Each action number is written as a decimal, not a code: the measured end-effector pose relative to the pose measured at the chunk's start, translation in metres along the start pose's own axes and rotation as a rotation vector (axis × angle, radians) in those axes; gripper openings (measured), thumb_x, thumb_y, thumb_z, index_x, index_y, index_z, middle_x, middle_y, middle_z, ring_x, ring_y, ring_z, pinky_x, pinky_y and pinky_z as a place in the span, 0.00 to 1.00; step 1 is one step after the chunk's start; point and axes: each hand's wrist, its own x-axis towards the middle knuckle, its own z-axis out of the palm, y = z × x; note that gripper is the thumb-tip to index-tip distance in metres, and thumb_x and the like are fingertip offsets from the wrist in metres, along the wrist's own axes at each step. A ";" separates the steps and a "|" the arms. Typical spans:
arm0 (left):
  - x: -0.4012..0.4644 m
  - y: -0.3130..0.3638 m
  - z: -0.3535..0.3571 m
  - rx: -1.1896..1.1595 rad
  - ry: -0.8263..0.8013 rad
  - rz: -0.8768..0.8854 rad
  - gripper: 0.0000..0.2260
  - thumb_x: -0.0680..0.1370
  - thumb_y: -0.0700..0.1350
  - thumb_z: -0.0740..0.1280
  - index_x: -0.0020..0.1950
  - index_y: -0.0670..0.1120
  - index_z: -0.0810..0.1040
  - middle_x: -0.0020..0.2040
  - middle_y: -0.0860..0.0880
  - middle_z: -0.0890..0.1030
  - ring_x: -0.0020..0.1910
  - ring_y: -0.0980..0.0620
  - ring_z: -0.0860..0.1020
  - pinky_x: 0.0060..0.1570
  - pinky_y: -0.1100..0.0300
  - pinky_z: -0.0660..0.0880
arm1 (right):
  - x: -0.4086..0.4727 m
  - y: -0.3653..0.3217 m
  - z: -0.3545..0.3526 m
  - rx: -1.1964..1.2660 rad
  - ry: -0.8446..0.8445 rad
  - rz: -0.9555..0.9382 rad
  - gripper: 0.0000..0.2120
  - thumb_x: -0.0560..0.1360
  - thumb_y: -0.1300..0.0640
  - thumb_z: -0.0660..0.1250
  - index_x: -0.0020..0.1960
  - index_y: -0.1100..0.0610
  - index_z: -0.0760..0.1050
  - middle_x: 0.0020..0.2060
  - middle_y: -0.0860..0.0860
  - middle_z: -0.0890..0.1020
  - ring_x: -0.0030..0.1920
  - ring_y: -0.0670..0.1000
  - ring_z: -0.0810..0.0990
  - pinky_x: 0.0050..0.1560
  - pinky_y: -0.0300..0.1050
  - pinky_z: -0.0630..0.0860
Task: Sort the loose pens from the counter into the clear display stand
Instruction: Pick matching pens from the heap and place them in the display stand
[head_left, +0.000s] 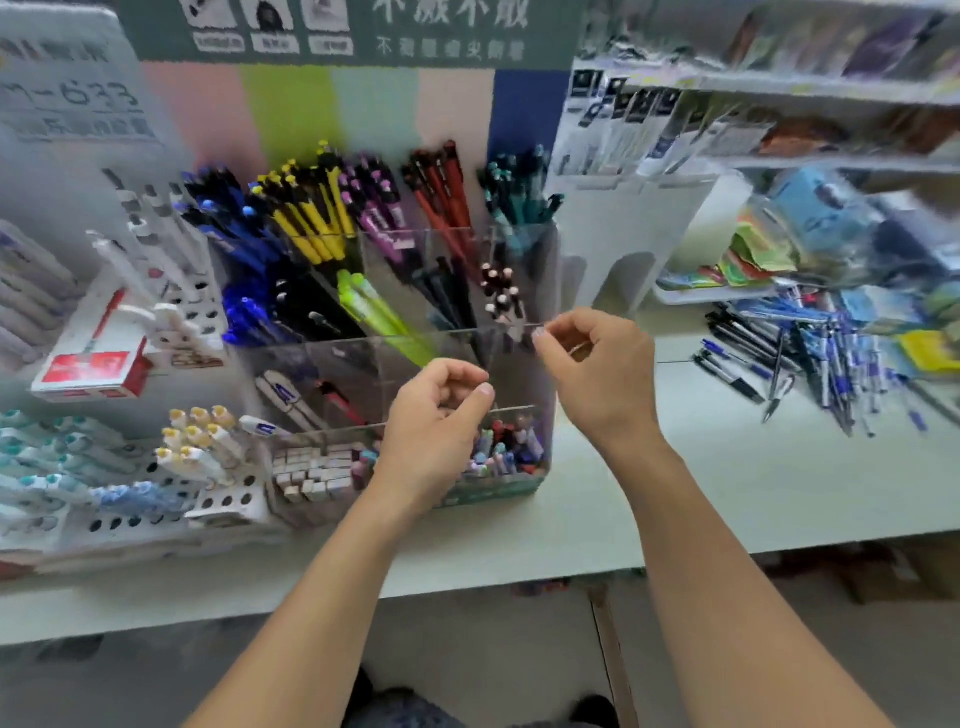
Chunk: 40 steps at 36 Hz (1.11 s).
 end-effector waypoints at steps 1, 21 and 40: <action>0.000 0.002 0.026 0.013 -0.047 -0.018 0.05 0.80 0.40 0.68 0.48 0.49 0.78 0.36 0.48 0.81 0.28 0.56 0.75 0.28 0.64 0.70 | -0.001 0.026 -0.017 -0.039 0.017 0.090 0.06 0.76 0.54 0.72 0.41 0.51 0.82 0.32 0.42 0.81 0.35 0.42 0.79 0.41 0.42 0.77; 0.055 -0.046 0.410 0.197 -0.216 -0.589 0.32 0.78 0.51 0.71 0.78 0.41 0.64 0.60 0.46 0.76 0.52 0.47 0.79 0.62 0.44 0.77 | 0.036 0.359 -0.253 -0.289 -0.162 0.804 0.09 0.74 0.61 0.67 0.37 0.60 0.71 0.30 0.59 0.69 0.34 0.58 0.70 0.32 0.45 0.64; 0.177 -0.070 0.605 0.811 -0.011 -0.523 0.47 0.65 0.54 0.82 0.72 0.36 0.60 0.68 0.38 0.68 0.66 0.37 0.70 0.65 0.50 0.70 | 0.152 0.522 -0.239 -0.300 -0.358 0.884 0.22 0.72 0.39 0.73 0.44 0.58 0.73 0.40 0.53 0.81 0.43 0.58 0.82 0.37 0.46 0.73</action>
